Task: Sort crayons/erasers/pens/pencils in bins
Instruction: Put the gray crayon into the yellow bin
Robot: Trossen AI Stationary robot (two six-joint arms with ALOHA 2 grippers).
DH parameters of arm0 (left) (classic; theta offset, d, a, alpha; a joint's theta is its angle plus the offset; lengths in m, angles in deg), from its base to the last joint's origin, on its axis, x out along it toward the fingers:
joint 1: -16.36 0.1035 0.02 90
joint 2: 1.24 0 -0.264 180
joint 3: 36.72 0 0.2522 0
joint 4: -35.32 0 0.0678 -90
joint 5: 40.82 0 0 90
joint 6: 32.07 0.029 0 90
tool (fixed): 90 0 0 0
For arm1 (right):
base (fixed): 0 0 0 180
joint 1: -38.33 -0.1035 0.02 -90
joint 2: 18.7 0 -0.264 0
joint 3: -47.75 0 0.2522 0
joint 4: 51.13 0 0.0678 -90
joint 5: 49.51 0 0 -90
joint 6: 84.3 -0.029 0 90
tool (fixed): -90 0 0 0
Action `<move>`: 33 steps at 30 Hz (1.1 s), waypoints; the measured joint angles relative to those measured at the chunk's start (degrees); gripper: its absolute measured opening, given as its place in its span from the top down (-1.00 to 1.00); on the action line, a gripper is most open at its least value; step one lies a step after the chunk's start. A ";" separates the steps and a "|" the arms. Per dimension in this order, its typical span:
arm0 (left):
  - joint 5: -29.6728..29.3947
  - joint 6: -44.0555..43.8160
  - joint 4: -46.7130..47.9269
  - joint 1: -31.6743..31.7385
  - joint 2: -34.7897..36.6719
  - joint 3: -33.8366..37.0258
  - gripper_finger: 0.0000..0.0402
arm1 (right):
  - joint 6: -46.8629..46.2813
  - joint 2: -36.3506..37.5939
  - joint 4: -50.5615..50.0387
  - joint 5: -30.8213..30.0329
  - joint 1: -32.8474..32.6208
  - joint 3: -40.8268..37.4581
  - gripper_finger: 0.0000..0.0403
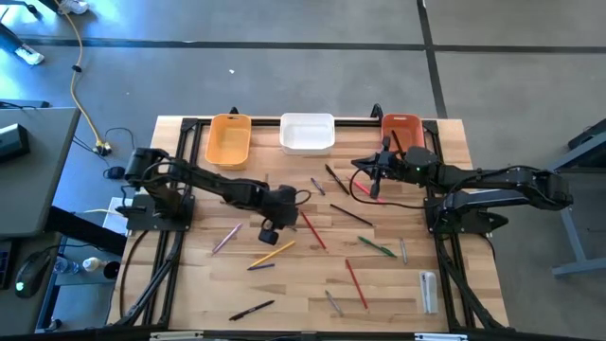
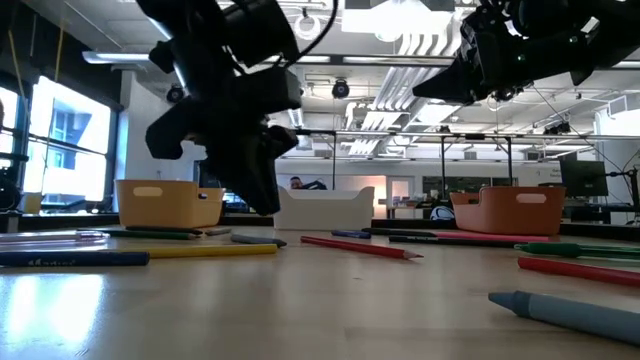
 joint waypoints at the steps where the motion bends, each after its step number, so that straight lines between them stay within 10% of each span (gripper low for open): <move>1: -0.15 0.28 0.61 0.00 -0.76 -0.89 0.63 | 0.00 0.00 -0.01 0.00 0.00 0.00 1.00; 17: -4.03 5.08 6.41 -0.66 -6.86 -4.21 0.50 | -1.51 0.00 0.01 0.00 0.00 0.00 1.00; 33: -2.06 3.96 9.89 -1.95 -6.39 -4.24 0.92 | -1.56 0.00 0.19 0.00 0.00 0.00 1.00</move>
